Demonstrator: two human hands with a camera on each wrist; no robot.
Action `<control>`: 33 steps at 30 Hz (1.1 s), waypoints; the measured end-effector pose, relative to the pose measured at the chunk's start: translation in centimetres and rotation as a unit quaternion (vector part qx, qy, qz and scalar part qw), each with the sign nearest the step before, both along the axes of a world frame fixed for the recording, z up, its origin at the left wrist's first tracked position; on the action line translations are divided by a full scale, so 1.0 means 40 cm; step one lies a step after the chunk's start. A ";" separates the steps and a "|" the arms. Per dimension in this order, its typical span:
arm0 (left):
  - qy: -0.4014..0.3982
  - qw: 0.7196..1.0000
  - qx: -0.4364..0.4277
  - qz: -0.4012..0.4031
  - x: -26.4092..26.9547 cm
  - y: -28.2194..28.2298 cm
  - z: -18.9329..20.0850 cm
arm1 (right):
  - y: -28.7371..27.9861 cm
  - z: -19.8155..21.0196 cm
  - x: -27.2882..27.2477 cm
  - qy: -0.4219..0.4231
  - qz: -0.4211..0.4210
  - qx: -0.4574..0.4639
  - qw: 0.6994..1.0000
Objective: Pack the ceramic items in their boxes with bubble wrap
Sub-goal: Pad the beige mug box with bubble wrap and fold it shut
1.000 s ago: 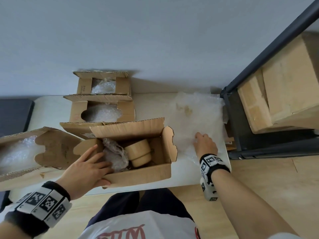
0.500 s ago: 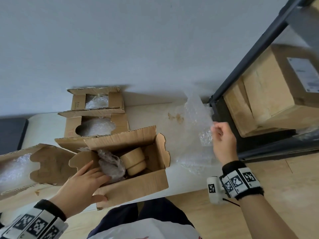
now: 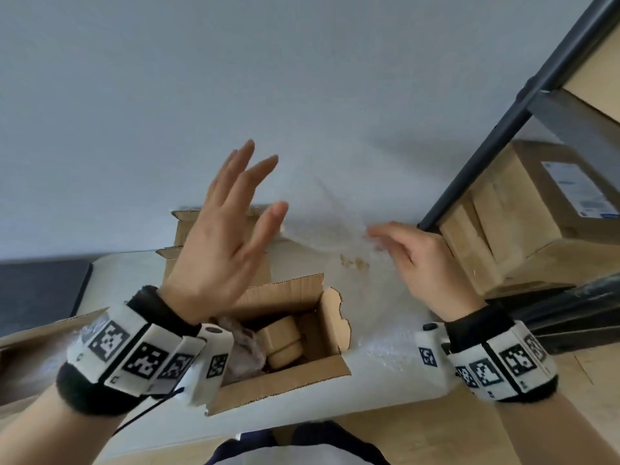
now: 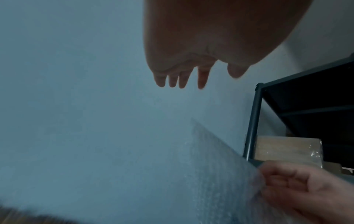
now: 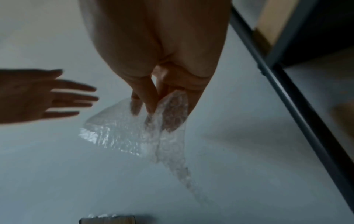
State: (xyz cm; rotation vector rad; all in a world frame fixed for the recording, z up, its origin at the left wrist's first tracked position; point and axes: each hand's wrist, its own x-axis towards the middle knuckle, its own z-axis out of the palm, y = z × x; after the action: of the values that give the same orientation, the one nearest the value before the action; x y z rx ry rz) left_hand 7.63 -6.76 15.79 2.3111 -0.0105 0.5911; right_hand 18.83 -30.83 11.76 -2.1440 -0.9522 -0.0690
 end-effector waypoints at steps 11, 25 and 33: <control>0.253 0.937 0.237 0.038 0.020 0.002 -0.067 | 0.087 0.039 -0.051 -0.109 0.012 -0.051 0.993; 0.282 0.820 -0.499 -0.001 0.001 0.017 -0.053 | 0.194 -0.034 -0.097 0.215 0.036 0.075 0.973; 0.231 0.877 -0.421 -0.006 -0.060 0.071 -0.109 | 0.193 -0.018 -0.067 0.172 0.062 0.052 0.982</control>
State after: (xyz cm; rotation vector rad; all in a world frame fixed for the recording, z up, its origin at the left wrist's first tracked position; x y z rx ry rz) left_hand 5.23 -3.91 11.41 1.5280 0.3840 -0.0142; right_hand 16.17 -23.13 11.05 -1.9156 -0.8538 0.2977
